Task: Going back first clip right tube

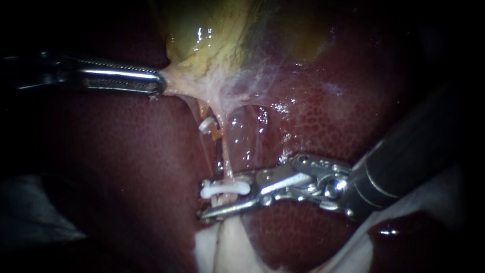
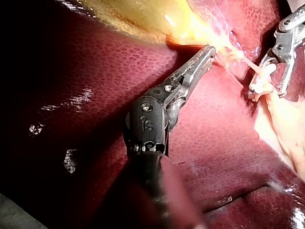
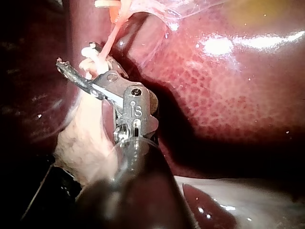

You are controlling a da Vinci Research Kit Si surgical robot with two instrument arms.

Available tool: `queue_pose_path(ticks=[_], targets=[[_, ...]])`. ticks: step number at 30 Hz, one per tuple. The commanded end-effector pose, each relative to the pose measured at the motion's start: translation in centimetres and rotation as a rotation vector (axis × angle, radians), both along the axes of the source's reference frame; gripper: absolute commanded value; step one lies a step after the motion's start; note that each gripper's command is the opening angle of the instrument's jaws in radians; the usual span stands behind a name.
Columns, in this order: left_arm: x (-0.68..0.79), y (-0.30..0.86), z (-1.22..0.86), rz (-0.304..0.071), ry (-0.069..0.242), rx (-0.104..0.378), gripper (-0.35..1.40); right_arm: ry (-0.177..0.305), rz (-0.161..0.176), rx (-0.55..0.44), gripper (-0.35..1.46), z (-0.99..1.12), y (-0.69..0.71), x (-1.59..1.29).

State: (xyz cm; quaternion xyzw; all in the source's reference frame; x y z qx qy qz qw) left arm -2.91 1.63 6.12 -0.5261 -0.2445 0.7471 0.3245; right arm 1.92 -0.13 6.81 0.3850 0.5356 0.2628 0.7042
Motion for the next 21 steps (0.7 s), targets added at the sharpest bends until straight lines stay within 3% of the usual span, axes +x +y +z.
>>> queue_pose_path(ticks=[1,7,14,21], targets=[[0.0,0.0,0.0,-0.001,0.0,-0.001,-0.35,-0.002,0.007,-0.013,0.5,0.03,0.02,-0.03],[0.0,0.0,0.0,-0.001,0.0,-0.001,-0.35,-0.028,0.035,-0.017,0.5,0.1,0.06,-0.12],[-0.01,-0.01,0.0,-0.001,0.0,-0.001,-0.35,-0.098,-0.014,-0.035,0.5,0.13,0.04,-0.13],[0.0,-0.01,0.0,0.0,-0.001,-0.001,-0.35,-0.09,-0.028,-0.081,0.5,0.13,0.04,-0.17]])
